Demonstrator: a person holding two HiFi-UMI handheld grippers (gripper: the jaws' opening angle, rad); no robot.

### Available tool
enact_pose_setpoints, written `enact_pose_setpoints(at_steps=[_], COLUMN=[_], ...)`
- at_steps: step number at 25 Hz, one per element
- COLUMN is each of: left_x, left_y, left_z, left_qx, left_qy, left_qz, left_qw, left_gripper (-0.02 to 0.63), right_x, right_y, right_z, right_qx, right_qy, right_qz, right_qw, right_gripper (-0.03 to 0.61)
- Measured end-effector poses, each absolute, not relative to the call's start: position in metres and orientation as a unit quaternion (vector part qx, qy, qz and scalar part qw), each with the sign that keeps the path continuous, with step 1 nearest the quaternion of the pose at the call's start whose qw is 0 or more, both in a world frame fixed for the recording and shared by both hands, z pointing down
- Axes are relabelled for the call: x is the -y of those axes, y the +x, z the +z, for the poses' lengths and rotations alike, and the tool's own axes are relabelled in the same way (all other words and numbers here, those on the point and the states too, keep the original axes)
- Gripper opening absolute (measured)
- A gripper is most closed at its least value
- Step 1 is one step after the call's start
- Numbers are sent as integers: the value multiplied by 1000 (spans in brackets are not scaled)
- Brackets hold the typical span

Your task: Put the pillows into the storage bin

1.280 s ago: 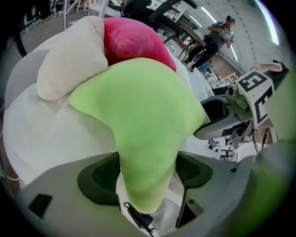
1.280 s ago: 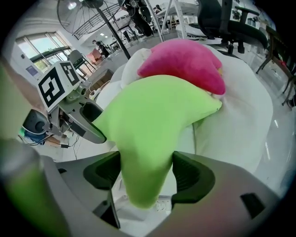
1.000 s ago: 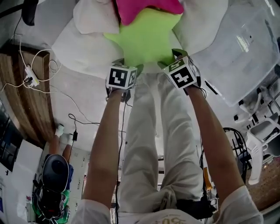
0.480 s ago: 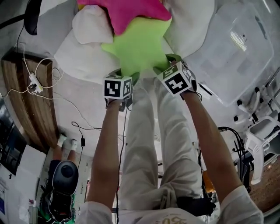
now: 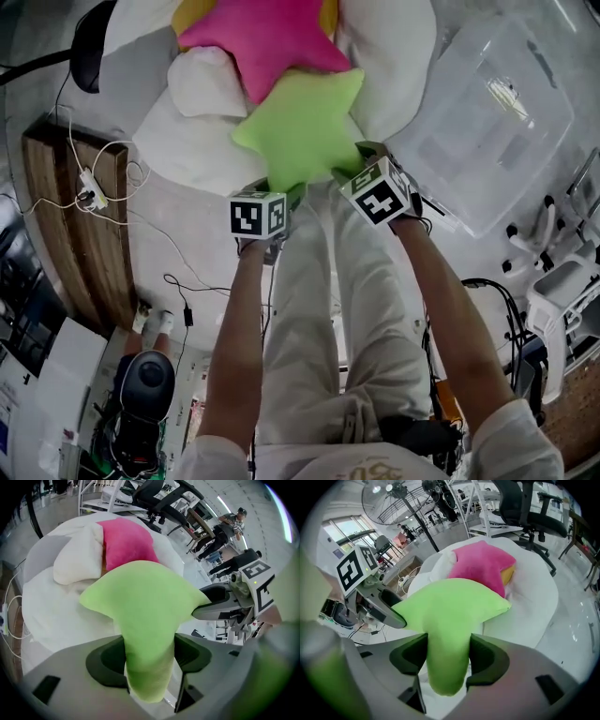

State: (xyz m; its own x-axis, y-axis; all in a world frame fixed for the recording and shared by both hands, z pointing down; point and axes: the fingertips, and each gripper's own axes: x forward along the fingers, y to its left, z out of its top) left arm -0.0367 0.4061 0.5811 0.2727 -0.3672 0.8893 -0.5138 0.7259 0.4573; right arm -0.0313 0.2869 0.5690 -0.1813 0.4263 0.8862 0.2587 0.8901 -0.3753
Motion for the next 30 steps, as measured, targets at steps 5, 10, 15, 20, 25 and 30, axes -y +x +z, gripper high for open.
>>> enact_pose_setpoints(at_steps=[5, 10, 15, 20, 25, 30], left_x=[-396, -383, -369, -349, -329, -300], left_y=[-26, -19, -15, -9, -3, 2], left_z=[559, 536, 513, 486, 460, 434], left_qx=[591, 584, 577, 575, 574, 571], left_qy=[377, 386, 391, 391, 391, 407], left_qz=[55, 57, 55, 53, 55, 83], left_qw=[711, 712, 715, 716, 718, 708], left_gripper=[302, 301, 301, 301, 301, 298], right_x=[-278, -265, -251, -229, -210, -183], right_y=[-17, -8, 0, 6, 11, 24], right_z=[547, 523, 500, 474, 447, 420], right_qx=[765, 772, 777, 787, 798, 811], right_qy=[-213, -198, -184, -161, -151, -128], right_qz=[85, 92, 105, 113, 116, 128], right_qw=[601, 597, 593, 585, 571, 556], right_gripper=[263, 262, 262, 258, 255, 247])
